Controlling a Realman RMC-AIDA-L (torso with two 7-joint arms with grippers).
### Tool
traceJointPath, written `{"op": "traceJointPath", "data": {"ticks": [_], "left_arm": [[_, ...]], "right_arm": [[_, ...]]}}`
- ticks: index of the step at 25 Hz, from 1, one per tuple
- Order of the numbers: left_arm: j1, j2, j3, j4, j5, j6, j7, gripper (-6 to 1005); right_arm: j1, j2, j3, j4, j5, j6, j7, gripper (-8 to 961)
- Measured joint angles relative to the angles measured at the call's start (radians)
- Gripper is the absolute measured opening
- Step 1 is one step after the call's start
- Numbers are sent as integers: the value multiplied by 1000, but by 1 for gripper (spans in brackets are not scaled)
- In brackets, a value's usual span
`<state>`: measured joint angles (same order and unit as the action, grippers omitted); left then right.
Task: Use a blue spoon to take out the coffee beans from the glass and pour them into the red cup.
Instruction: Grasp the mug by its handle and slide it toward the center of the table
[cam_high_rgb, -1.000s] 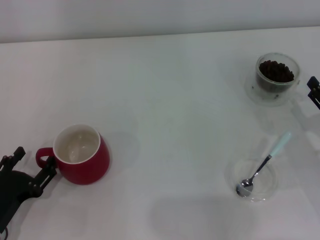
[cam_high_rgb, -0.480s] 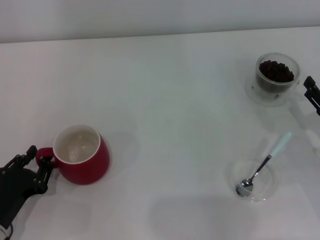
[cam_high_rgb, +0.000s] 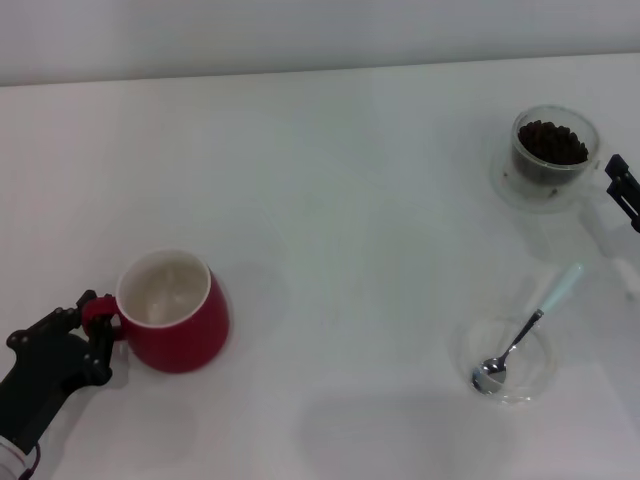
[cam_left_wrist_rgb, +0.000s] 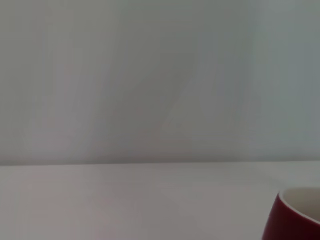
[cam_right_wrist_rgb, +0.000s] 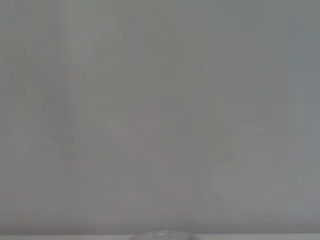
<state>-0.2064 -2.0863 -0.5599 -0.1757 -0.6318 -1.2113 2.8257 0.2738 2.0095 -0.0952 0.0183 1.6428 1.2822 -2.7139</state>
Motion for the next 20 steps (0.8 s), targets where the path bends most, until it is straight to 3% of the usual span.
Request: {"op": "traceJointPath", "data": {"ticks": [4,20], "left_arm": [[-5,0,0,-10,9,4,0,189],[-98,-2,3,-80,175,89,0,144]], "right_arm": [[0,0,1,0,0,-2,0,767],[15,0,3,4,2,1,0,767]]}}
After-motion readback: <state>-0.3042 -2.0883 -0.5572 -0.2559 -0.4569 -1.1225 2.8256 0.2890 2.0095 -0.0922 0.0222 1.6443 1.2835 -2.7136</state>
